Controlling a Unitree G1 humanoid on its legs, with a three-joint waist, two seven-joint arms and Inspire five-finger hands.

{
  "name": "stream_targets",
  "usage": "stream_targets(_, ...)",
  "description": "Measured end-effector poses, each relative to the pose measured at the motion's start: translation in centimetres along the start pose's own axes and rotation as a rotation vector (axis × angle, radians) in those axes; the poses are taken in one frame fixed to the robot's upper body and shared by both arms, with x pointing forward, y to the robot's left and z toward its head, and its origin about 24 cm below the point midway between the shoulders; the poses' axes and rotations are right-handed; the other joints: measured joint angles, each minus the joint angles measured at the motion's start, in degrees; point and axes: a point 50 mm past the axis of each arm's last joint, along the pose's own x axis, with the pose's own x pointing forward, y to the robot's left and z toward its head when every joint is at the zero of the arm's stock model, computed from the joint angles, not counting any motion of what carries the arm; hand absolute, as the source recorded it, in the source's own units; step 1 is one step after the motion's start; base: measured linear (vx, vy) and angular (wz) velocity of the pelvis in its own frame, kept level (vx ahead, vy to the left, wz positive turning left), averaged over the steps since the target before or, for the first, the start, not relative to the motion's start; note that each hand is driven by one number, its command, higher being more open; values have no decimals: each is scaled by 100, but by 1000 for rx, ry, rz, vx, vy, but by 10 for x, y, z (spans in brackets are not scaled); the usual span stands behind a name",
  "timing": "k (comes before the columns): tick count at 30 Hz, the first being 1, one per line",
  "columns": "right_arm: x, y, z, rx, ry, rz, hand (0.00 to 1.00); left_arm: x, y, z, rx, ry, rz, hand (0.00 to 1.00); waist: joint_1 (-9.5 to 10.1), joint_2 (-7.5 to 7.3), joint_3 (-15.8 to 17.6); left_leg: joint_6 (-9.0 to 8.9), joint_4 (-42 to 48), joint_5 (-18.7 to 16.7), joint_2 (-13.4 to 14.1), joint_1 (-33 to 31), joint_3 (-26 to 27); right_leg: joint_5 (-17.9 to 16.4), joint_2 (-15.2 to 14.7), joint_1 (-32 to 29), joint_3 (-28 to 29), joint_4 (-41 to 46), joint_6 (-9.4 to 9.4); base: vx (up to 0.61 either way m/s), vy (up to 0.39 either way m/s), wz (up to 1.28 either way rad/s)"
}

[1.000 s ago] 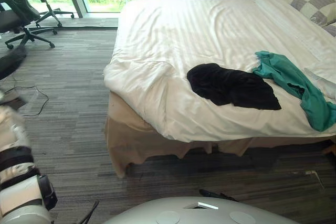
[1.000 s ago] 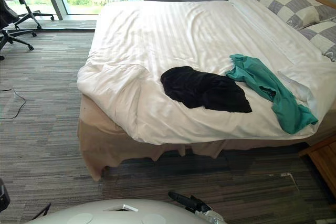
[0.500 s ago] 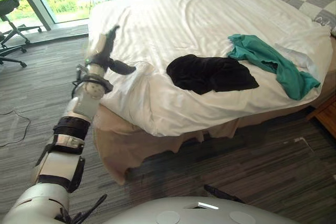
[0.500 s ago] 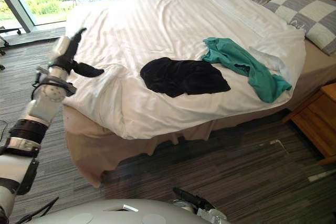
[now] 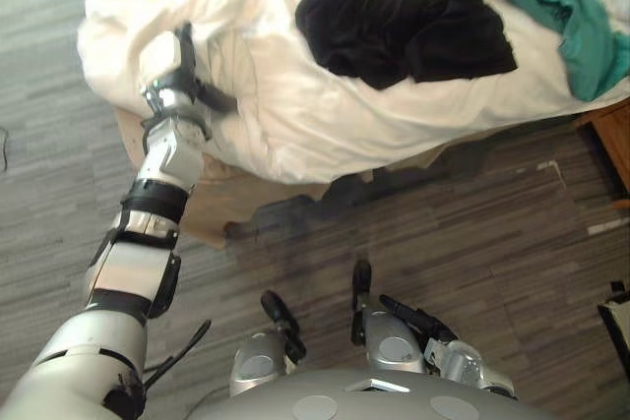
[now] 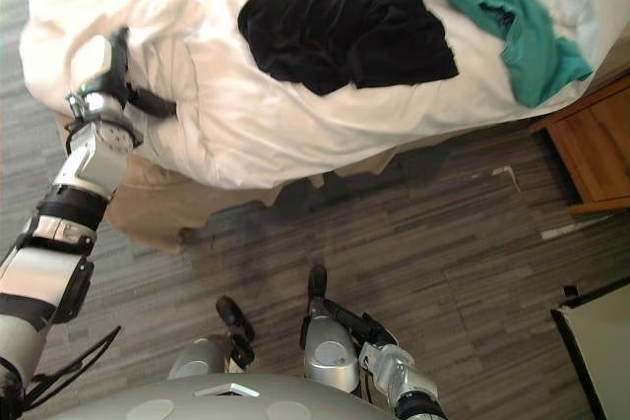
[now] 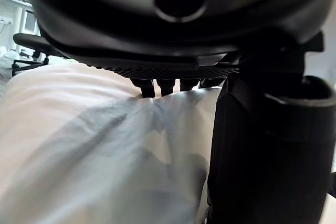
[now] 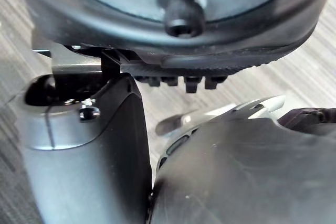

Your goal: Tidy up the quilt and then pick up the clothes from the bed and put them into the laundry hamper

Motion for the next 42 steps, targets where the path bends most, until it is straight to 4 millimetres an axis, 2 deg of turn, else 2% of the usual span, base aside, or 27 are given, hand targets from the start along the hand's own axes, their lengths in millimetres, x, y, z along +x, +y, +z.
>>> stream_targets(3, -1, 8, 8, 19, -45, 39, 100, 9, 23, 29, -21, -65, 94, 0, 62, -64, 229, 57, 76, 40, -5, -369, 9, 191, -18, -289, 14, -123, -7, -70, 16, 2)
stream_targets(7, -1, 10, 12, 5, -72, 60, 100, 6, 21, 44, 59, -149, 113, 0, 116, -84, 303, 63, 151, 45, 12, -525, -36, 204, -33, -392, 9, -111, 7, -36, 6, 6)
stream_targets(12, -3, 13, 16, -56, -131, 109, 100, 5, 20, 47, 82, -209, 97, 0, 175, -70, 305, 95, 111, 67, -14, -527, -97, 217, -65, -381, -24, -111, 26, -27, 7, 5)
stream_targets(15, -4, 11, 15, -65, -157, 99, 100, -10, 7, 34, -14, -293, -12, 0, 227, 9, 289, 106, 46, 140, -21, -335, -229, 210, -72, -124, -221, -130, 30, 40, 13, 24)
stream_targets(17, -5, 7, 10, -60, -149, 90, 100, -34, -17, 6, -128, -303, -169, 0, 312, 81, 250, 104, 27, 139, -27, 19, -359, 190, -72, 354, -411, -232, 38, 75, 18, 27)
stream_targets(18, -5, 6, 9, -60, -145, 88, 100, -40, -23, -3, -160, -293, -209, 0, 348, 107, 231, 103, 16, 138, -27, 113, -382, 178, -71, 466, -471, -233, 47, 65, 24, 30)
stream_targets(20, -5, 1, 3, -52, -110, 60, 100, -72, -42, -50, -231, -202, -328, 0, 416, 231, 0, 49, -82, 101, -36, 398, -498, 64, -62, 815, -660, -233, 81, 63, 28, 32)
stream_targets(21, -5, -1, 1, -53, -100, 49, 100, -80, -47, -64, -236, -165, -354, 100, 446, 254, -109, 27, -98, 84, -35, 443, -515, 40, -58, 868, -690, -234, 85, 82, 27, 18)
stream_targets(22, -5, -8, -6, -53, -55, 24, 100, -96, -54, -89, -241, -84, -393, 100, 548, 290, -299, -9, -161, 59, -29, 605, -508, -8, -34, 1001, -728, -234, 81, 78, 17, 7)
stream_targets(24, -6, -15, -18, -47, 1, 2, 100, -117, -59, -121, -236, 17, -419, 100, 603, 263, -578, -64, -222, 13, -28, 826, -555, -150, -25, 1242, -844, -234, 116, 116, 19, 12)
stream_targets(26, -8, -20, -30, -51, 43, -4, 100, -133, -62, -141, -289, 99, -422, 100, 613, 178, -879, -133, -290, -35, -20, 1077, -595, -320, -6, 1497, -951, -234, 157, 100, 6, 10)
stream_targets(29, -9, -25, -40, -95, 90, -7, 100, -157, -72, -177, -372, 295, -409, 100, 596, 144, -1097, -212, -312, -93, 17, 1351, -584, -457, 41, 1767, -997, -233, 186, 68, -17, -5)
stream_targets(32, -9, -29, -48, -84, 130, -8, 100, -181, -81, -207, -454, 483, -353, 100, 590, 115, -1195, -232, -311, -106, 99, 1466, -598, -517, 115, 1906, -1196, -232, 204, 33, -50, 6)
stream_targets(36, -10, -34, -56, -15, 177, -30, 100, -208, -94, -226, -587, 654, -297, 100, 595, 100, -1309, -259, -312, -123, 186, 1646, -582, -571, 189, 2090, -1303, -204, 213, 27, -48, 2)
stream_targets(38, -12, -39, -60, 186, 169, -86, 100, -244, -100, -255, -649, 905, -218, 100, 592, 108, -1395, -288, -313, -142, 207, 1718, -542, -699, 185, 2096, -1309, -84, 215, 28, -39, -5)
stream_targets(39, -12, -40, -61, 249, 163, -105, 100, -257, -101, -263, -674, 982, -189, 100, 593, 111, -1421, -288, -312, -142, 212, 1715, -538, -703, 189, 2095, -1312, -86, 215, 38, -35, 2)
stream_targets(41, -15, -45, -67, 452, 139, -167, 100, -315, -103, -287, -771, 1272, -81, 100, 666, 126, -1507, -290, -309, -144, 221, 1716, -535, -704, 194, 2100, -1359, -84, 217, 30, -17, 8)
stream_targets(42, -16, -47, -70, 491, 134, -182, 100, -331, -104, -290, -793, 1335, -58, 100, 697, 127, -1540, -296, -309, -148, 221, 1717, -536, -704, 192, 2102, -1373, -82, 217, 22, -2, 12)
